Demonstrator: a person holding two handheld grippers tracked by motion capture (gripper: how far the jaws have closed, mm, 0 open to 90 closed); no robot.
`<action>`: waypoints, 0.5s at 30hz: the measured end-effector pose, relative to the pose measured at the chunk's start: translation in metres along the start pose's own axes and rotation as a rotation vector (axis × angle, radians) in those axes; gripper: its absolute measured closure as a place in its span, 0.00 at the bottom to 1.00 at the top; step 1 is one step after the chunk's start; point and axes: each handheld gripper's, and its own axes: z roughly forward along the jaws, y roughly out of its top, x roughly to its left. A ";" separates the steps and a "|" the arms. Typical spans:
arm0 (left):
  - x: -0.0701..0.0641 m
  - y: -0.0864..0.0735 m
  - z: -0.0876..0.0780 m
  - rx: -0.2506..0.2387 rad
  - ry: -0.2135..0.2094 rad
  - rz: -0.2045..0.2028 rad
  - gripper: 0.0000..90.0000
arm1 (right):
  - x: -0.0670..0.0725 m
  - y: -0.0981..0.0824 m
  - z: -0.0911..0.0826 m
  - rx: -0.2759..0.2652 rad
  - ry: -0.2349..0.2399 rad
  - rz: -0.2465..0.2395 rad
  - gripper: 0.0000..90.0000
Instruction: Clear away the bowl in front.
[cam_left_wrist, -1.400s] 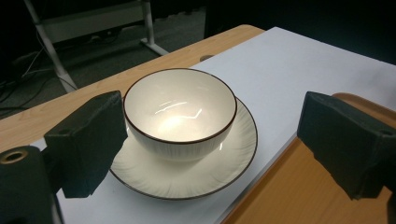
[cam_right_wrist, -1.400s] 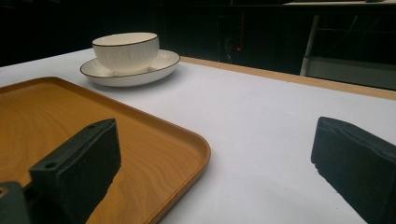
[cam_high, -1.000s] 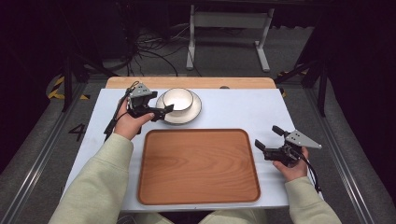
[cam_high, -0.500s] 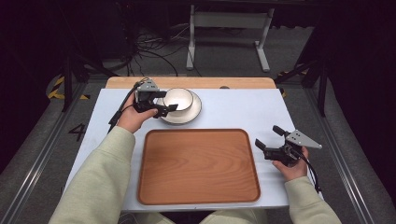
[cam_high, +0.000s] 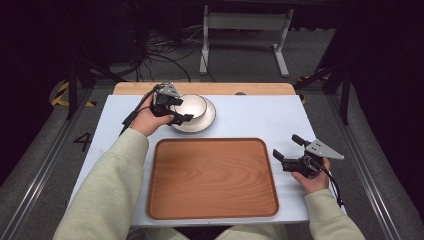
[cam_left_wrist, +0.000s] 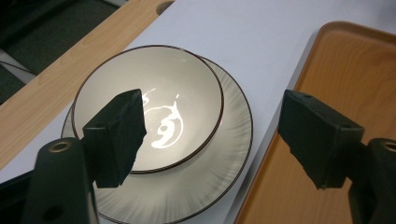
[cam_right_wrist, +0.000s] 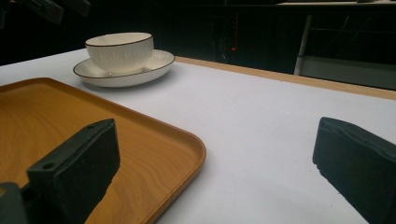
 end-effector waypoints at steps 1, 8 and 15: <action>0.000 0.001 0.001 0.007 0.002 0.006 0.27 | 0.000 0.000 0.000 0.000 0.000 0.000 0.02; 0.001 0.007 0.011 0.060 -0.013 0.056 0.30 | 0.000 0.000 0.000 0.001 -0.002 0.001 0.02; 0.002 0.009 0.025 0.101 -0.028 0.071 0.33 | 0.000 0.000 0.000 0.002 -0.004 0.003 0.02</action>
